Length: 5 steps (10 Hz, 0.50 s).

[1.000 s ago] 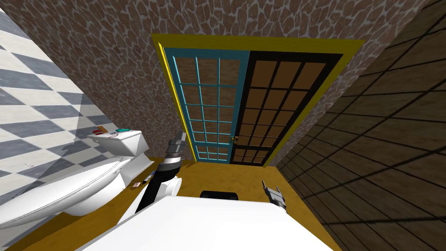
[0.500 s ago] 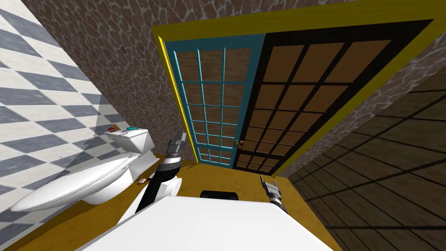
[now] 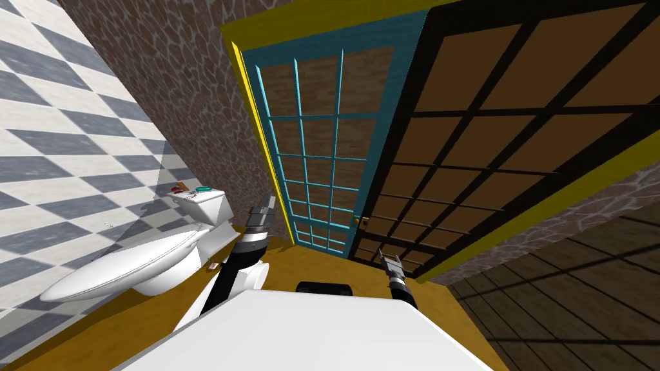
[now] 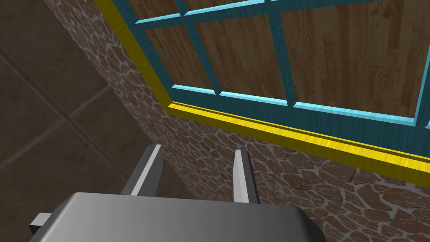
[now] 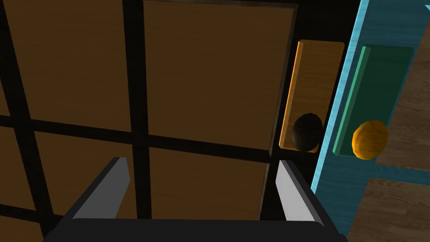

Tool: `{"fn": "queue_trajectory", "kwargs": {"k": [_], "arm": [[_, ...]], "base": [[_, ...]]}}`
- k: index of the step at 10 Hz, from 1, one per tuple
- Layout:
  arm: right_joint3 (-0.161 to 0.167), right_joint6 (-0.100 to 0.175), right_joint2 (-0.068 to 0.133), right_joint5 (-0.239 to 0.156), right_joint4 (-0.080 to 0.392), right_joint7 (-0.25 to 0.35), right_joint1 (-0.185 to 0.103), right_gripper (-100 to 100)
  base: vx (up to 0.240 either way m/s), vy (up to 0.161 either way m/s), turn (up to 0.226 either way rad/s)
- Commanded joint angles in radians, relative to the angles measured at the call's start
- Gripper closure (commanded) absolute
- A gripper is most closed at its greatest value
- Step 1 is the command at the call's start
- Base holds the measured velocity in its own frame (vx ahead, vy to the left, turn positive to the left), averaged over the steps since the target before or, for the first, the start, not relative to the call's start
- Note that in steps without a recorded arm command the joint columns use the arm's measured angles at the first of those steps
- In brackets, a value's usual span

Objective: Pull the door open

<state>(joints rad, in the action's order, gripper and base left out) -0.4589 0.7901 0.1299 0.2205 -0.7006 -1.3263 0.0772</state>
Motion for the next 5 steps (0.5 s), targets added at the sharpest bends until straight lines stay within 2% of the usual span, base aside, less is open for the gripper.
{"fn": "queue_trajectory", "kwargs": {"k": [1,3,4,5], "arm": [[0.010,0.012,-0.002,-0.003,0.009,0.002,-0.031,-100],[0.021,0.015,-0.012,-0.001,0.000,0.001,-0.058,-100],[0.021,0.015,-0.012,-0.001,0.000,0.001,-0.058,-100],[0.030,0.017,-0.019,0.000,-0.007,0.000,-0.079,-100]], "base": [[0.234,-0.020,0.125],[0.203,-0.004,0.137],[0.118,0.000,0.018],[0.145,0.007,0.106]]}}
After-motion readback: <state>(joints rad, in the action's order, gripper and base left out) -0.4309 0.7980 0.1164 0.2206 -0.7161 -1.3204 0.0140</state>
